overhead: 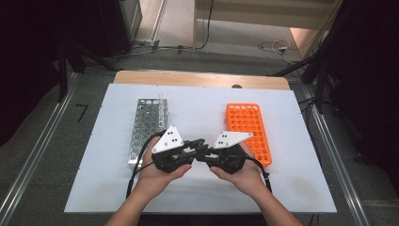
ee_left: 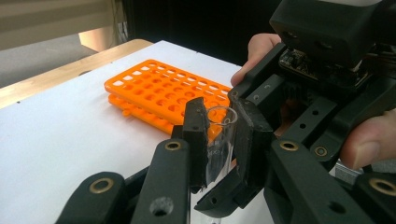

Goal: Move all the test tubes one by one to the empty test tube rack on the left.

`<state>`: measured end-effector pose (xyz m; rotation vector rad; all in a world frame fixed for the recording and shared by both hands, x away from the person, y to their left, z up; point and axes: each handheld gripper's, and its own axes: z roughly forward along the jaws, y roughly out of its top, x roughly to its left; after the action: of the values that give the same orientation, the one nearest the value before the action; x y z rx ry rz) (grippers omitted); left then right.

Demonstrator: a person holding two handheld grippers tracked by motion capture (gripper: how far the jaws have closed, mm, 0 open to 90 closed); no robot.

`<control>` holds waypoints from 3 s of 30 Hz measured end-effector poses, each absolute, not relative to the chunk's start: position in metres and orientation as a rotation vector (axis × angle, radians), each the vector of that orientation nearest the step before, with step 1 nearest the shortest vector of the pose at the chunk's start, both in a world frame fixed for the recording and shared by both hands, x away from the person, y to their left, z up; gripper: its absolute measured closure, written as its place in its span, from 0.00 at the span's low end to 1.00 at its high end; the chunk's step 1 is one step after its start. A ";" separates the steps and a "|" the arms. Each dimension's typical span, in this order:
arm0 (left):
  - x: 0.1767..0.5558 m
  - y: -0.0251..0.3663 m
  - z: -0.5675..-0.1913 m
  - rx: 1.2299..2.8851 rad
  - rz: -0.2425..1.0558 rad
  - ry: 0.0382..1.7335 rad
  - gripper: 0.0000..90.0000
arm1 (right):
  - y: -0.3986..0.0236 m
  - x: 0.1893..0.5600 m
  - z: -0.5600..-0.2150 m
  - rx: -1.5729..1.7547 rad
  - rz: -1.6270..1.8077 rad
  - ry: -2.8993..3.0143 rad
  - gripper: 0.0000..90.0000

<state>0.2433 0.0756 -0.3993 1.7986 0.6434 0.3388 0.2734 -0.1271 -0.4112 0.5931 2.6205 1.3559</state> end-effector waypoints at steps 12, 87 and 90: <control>0.247 0.090 -0.394 1.759 0.378 0.687 0.83 | -0.135 0.277 -0.409 0.609 1.444 2.630 0.49; 0.317 0.173 -0.420 1.639 0.692 1.055 0.83 | -0.285 0.283 -0.423 0.967 1.405 2.403 0.00; 0.318 0.172 -0.422 1.659 0.684 1.066 0.83 | -0.285 0.283 -0.422 0.968 1.405 2.402 0.00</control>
<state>0.3182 0.1722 -0.4224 1.6590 1.0665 0.6836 0.2831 -0.2852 -0.4224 0.9676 2.4018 1.4045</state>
